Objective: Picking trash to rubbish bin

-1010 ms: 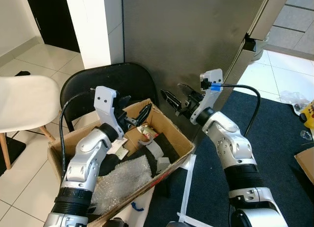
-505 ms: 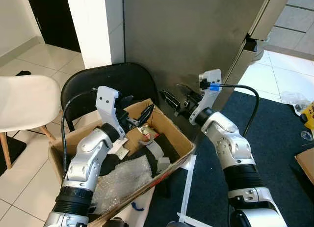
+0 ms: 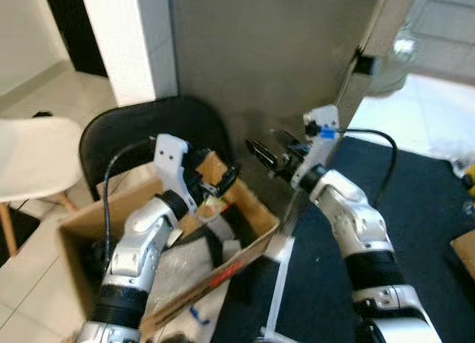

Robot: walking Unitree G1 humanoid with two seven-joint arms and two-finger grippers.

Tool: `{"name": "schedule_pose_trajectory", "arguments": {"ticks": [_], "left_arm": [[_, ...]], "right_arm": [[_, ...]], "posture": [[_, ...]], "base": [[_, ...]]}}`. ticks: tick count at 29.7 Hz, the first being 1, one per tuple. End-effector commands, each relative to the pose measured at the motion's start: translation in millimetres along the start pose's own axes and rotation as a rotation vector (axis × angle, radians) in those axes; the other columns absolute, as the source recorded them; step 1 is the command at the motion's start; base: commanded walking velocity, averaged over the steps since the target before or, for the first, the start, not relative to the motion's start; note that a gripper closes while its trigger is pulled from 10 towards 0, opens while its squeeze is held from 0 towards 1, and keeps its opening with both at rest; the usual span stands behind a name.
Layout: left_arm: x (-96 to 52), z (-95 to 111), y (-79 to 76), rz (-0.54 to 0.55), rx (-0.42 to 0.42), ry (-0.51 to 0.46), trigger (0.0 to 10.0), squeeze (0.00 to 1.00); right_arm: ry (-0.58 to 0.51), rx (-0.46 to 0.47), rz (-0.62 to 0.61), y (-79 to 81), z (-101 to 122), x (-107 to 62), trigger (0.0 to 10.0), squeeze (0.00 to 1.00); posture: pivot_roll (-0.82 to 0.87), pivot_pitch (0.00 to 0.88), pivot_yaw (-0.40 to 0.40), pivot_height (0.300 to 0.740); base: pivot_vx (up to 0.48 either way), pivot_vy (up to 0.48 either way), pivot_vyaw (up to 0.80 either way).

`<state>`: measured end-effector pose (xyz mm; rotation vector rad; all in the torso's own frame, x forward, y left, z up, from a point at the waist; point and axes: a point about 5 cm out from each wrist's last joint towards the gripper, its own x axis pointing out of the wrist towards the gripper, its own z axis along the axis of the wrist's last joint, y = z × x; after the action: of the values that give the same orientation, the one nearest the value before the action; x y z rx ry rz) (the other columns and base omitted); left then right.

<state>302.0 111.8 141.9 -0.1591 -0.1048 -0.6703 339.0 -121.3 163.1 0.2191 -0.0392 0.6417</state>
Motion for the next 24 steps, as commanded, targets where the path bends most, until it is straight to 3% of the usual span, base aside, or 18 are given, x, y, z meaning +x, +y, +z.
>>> {"name": "schedule_pose_trajectory", "arguments": {"ticks": [1,15,24], "left_arm": [[-1.0,-3.9,-1.4,-0.005,-0.001,0.013,10.0,0.0],[-0.8,-3.9,-1.0,-0.002,-0.002,0.011,10.0,0.0],[-0.9,-5.3,0.5,0.018,-0.019,0.019,10.0,0.0]], "right_arm": [[0.019,0.001,-0.001,-0.4,-3.2,-1.2,10.0,0.0],[0.023,0.001,-0.001,-0.7,-2.9,-0.9,10.0,0.0],[0.027,0.0,-0.001,-1.0,-3.0,-1.1,10.0,0.0]], "posture": [[-0.03,0.0,-0.047,0.74],[-0.03,0.0,-0.047,0.74],[-0.03,0.0,-0.044,0.74]], "base": [[0.0,-0.386,0.0],[0.0,-0.382,0.0],[0.0,0.0,0.0]]}}
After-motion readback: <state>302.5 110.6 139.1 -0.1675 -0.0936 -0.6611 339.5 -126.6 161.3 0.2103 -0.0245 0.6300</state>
